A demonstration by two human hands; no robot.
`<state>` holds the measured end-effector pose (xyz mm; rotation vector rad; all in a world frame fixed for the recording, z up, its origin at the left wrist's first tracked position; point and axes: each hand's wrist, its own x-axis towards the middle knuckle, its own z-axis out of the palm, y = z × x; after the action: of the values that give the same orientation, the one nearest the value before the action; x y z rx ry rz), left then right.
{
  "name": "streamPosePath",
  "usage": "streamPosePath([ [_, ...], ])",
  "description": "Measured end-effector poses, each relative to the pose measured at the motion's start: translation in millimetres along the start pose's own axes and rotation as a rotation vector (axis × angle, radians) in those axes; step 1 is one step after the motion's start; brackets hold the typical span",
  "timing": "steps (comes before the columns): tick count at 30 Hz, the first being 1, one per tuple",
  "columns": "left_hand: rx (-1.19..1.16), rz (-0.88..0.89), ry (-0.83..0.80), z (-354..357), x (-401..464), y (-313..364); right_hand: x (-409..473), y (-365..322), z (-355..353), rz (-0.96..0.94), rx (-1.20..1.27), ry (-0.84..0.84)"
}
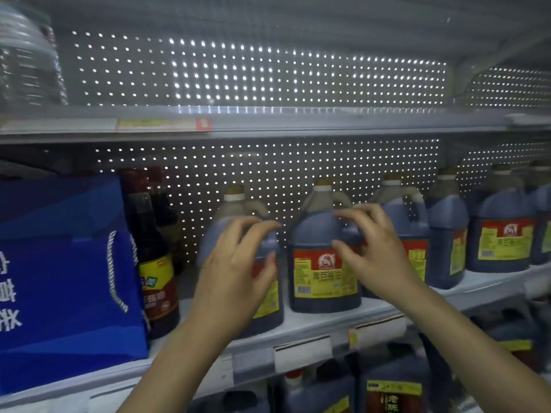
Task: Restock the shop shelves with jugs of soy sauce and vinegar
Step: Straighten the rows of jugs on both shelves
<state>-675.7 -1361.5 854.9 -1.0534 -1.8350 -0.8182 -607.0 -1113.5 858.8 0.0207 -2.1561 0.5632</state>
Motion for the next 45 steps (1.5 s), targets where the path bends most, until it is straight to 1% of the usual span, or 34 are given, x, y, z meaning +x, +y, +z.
streamPosePath([
  [1, -0.021, 0.016, -0.050, 12, 10, 10, 3, 10, -3, 0.030, 0.021, -0.027],
  [2, -0.040, 0.012, -0.109, 26, 20, 19, 7, 19, -4, 0.062, 0.066, -0.094],
  [3, -0.067, -0.019, -0.172, 41, 31, 24, 10, 25, -3, 0.086, 0.118, -0.169],
  [5, -0.128, -0.154, -0.317, 69, 54, 26, 15, 34, 2, 0.084, 0.212, -0.266],
  [7, -0.154, -0.291, -0.444, 86, 74, 20, 18, 41, 6, 0.068, 0.261, -0.303],
  [9, -0.209, -0.342, -0.485, 89, 81, 14, 21, 44, 10, 0.072, 0.271, -0.295],
  [11, -0.241, -0.345, -0.463, 91, 78, 17, 21, 48, 11, 0.044, 0.272, -0.274],
  [12, -0.214, -0.338, -0.447, 92, 75, 19, 21, 51, 12, 0.026, 0.285, -0.268],
  [15, -0.001, -0.318, -0.395, 91, 65, 26, 25, 60, 13, 0.019, 0.393, -0.324],
  [17, 0.088, -0.306, -0.365, 88, 61, 34, 28, 66, 14, 0.014, 0.468, -0.383],
  [20, 0.177, -0.287, -0.343, 84, 60, 49, 29, 72, 17, -0.008, 0.513, -0.379],
  [26, 0.188, -0.328, -0.354, 79, 59, 50, 31, 72, 20, -0.048, 0.479, -0.368],
  [30, 0.240, -0.285, -0.312, 81, 52, 42, 30, 74, 21, -0.035, 0.459, -0.366],
  [35, 0.163, -0.248, -0.283, 82, 43, 27, 24, 65, 20, -0.035, 0.406, -0.322],
  [38, 0.187, -0.228, -0.261, 85, 42, 22, 23, 64, 17, -0.009, 0.464, -0.327],
  [42, 0.127, -0.223, -0.256, 81, 40, 25, 18, 58, 9, 0.012, 0.498, -0.342],
  [43, 0.121, -0.223, -0.227, 79, 39, 28, 16, 57, 4, 0.018, 0.493, -0.353],
  [44, 0.129, -0.220, -0.173, 77, 39, 32, 14, 57, -1, 0.028, 0.487, -0.359],
  [45, 0.128, -0.191, -0.096, 76, 40, 37, 11, 59, -9, 0.031, 0.456, -0.330],
])
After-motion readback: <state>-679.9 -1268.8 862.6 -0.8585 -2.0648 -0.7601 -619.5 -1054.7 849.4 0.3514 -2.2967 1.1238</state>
